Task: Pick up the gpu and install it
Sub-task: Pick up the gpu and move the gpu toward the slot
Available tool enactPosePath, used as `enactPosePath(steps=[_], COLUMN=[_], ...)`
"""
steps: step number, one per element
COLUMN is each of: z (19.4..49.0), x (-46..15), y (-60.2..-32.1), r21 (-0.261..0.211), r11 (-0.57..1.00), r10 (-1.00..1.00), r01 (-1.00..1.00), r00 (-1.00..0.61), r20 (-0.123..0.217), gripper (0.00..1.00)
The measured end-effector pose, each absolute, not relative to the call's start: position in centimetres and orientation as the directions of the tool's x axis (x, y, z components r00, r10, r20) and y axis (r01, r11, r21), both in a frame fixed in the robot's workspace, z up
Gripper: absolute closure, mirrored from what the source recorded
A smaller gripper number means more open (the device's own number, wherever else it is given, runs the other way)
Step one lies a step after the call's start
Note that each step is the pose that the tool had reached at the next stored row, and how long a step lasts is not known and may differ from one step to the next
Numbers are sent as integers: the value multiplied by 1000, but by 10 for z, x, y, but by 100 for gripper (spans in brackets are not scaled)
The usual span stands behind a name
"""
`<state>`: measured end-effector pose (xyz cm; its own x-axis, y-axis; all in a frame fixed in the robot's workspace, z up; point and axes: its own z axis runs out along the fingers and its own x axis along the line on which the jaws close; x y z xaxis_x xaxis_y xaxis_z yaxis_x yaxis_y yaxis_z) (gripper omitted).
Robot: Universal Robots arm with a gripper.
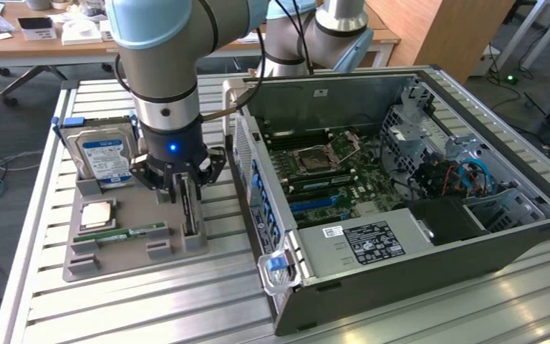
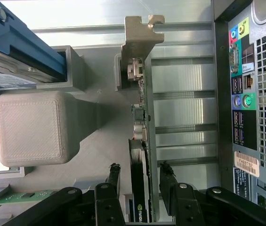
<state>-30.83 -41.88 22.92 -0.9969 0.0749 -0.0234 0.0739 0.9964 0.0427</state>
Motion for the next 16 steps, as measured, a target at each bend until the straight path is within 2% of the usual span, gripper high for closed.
enactPosePath(steps=[7, 8, 16], z=[229, 229, 229], x=[-308, -308, -308], y=[-419, -419, -419], r21=[43, 43, 43], r11=[996, 996, 996], r10=[75, 75, 75], r01=[74, 74, 74], r00=[-997, -997, -997], r20=[-23, -23, -23], gripper=[55, 61, 61])
